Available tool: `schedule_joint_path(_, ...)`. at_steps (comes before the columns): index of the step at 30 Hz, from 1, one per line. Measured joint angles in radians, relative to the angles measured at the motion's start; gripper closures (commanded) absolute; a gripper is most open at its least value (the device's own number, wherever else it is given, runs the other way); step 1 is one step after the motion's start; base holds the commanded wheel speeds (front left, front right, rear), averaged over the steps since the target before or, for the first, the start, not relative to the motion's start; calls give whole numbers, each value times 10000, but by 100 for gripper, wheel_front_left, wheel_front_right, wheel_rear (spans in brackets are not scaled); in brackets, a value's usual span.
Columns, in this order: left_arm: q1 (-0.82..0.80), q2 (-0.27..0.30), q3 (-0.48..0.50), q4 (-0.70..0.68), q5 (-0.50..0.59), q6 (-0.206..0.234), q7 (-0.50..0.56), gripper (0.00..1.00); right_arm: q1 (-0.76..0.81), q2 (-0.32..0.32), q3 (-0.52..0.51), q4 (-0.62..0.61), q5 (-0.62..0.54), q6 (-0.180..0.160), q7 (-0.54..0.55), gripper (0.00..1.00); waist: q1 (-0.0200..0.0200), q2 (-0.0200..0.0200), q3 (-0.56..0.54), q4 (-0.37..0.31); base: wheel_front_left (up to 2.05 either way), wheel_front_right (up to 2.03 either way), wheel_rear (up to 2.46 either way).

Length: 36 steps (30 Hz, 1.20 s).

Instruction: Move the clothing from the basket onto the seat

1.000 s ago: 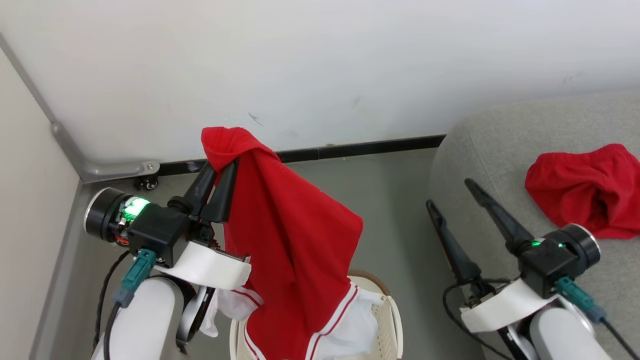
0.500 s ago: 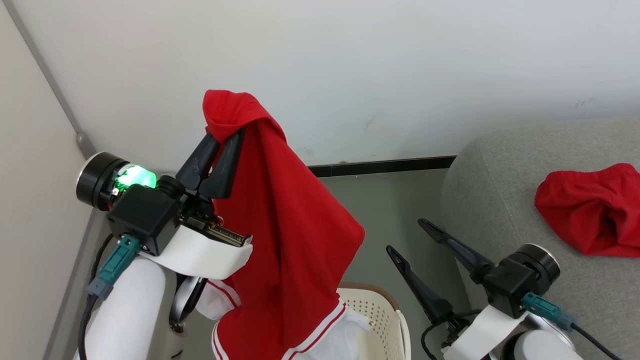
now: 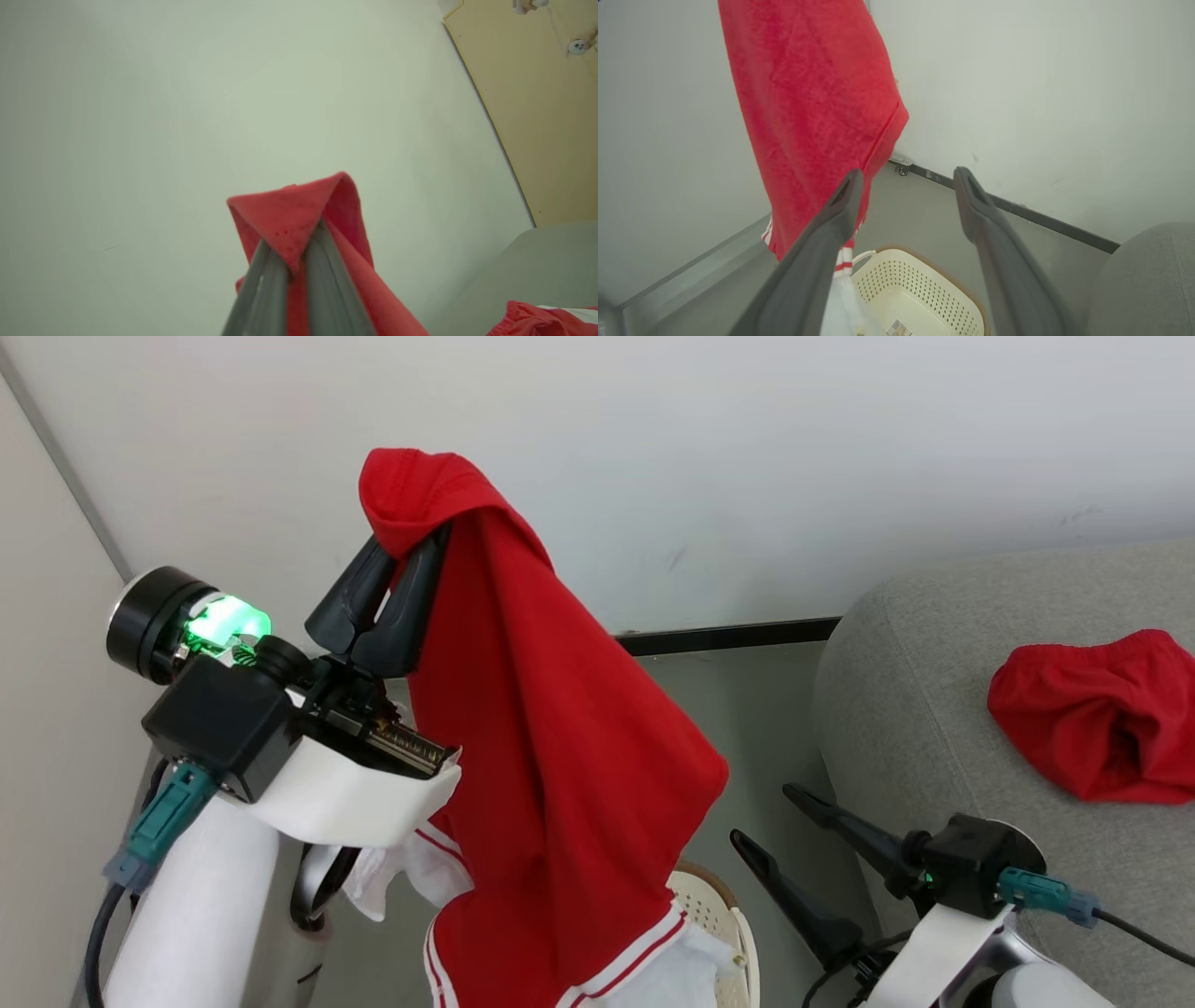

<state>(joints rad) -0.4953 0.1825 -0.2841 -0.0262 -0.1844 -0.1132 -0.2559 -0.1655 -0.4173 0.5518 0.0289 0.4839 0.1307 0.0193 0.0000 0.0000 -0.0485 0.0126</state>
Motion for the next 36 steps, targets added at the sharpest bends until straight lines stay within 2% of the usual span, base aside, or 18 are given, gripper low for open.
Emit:
schedule_joint_path(9, -276, -21, -447, -558, -40, -102, -6, 100, -151, -633, 846, -474, 1444, 0, 355, 0, 0, 0, 100, 25, 0, 0, 0)
schedule_joint_path(17, -471, -15, -704, -748, -77, -105, -8, 100, -1123, -1195, 1358, -706, 1973, 0, 426, 0, 0, 0, 141, 156, 0, 0, 0)
schedule_joint_path(23, -470, -2, -938, -721, -199, -111, -8, 100, -1587, -1231, 2362, -1026, 2456, 0, 527, 0, 0, 0, 160, 277, 0, 0, 0)
schedule_joint_path(30, -470, -12, -1127, -688, -297, -111, -8, 100, -2304, -1285, 2826, -905, 2558, 0, 495, 0, 0, 0, 173, 370, 0, 0, 0)
schedule_joint_path(32, -470, -10, -1154, -625, -337, -111, -8, 100, -2539, -1264, 3026, -874, 2556, 0, 395, 51, 0, 0, 178, 378, 0, 0, 0)
schedule_joint_path(34, -464, 10, -1172, -458, -337, -111, -8, 100, -2746, -1237, 3264, -859, 2485, 0, 293, 66, 0, 0, 183, 383, 0, 0, 0)
schedule_joint_path(36, -421, 35, -1172, -259, -360, -111, -8, 100, -2894, -1233, 3436, -803, 2441, 0, 182, 95, 0, 0, 183, 386, 0, 0, 0)
